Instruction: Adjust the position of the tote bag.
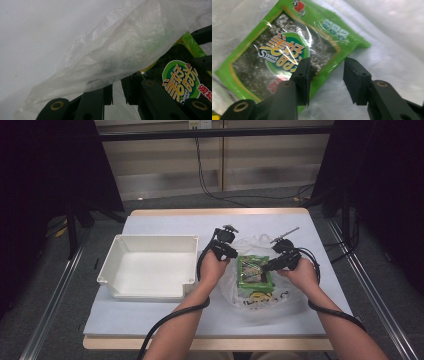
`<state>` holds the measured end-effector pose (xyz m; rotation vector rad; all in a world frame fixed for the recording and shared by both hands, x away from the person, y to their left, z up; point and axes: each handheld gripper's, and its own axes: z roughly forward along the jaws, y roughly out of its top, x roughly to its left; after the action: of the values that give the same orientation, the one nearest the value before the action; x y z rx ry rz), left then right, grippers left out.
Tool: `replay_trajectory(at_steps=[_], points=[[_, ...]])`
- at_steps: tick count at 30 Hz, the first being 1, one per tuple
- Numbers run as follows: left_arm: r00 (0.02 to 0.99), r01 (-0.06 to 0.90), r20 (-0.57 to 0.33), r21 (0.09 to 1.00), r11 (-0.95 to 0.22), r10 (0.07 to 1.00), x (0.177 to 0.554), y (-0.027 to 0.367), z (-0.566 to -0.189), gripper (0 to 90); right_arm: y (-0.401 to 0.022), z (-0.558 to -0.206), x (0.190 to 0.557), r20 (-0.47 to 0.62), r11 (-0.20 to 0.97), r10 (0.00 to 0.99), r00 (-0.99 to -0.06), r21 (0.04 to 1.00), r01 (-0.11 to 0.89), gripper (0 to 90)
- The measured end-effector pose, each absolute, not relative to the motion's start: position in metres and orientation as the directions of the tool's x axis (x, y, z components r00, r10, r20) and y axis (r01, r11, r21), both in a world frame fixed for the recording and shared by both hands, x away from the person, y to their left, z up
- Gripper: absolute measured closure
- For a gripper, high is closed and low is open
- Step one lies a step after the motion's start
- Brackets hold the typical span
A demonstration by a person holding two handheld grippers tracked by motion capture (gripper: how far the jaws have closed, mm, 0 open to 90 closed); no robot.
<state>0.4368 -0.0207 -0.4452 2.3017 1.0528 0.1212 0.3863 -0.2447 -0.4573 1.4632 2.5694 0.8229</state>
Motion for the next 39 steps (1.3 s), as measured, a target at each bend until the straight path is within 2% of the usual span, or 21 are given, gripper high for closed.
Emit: replay_trajectory(at_steps=[4,7,10,16,20,29,35,39], points=[[0.673,0.667,-0.16,0.555,-0.498,0.722,0.436,-0.022,-0.446,80.6,-0.243,-0.458,0.387,0.22,0.398,0.808,-0.547,0.48,0.782,69.8],[0.685,0.658,-0.148,0.546,-0.519,0.713,0.437,-0.019,-0.445,81.5,-0.245,-0.457,0.386,0.229,0.397,0.799,-0.556,0.492,0.774,82.6],[0.674,0.668,-0.163,0.552,-0.499,0.721,0.437,-0.02,-0.445,81.5,-0.245,-0.455,0.384,0.238,0.392,0.798,-0.554,0.494,0.776,86.4],[0.673,0.67,-0.156,0.544,-0.506,0.723,0.439,-0.017,-0.448,82.7,-0.249,-0.452,0.38,0.239,0.374,0.796,-0.556,0.529,0.762,88.4],[0.643,0.692,-0.17,0.547,-0.471,0.747,0.439,-0.017,-0.45,82.9,-0.252,-0.446,0.378,0.231,0.362,0.795,-0.561,0.561,0.744,88.7],[0.664,0.681,-0.149,0.525,-0.51,0.733,0.44,-0.015,-0.451,82.5,-0.26,-0.438,0.374,0.24,0.323,0.799,-0.552,0.603,0.73,89.0],[0.682,0.668,-0.155,0.528,-0.524,0.715,0.438,-0.015,-0.448,78.1,-0.263,-0.437,0.372,0.248,0.309,0.802,-0.543,0.606,0.733,89.1],[0.667,0.683,-0.188,0.541,-0.491,0.721,0.436,-0.015,-0.443,74.0,-0.264,-0.437,0.372,0.248,0.308,0.801,-0.545,0.609,0.73,89.1]])
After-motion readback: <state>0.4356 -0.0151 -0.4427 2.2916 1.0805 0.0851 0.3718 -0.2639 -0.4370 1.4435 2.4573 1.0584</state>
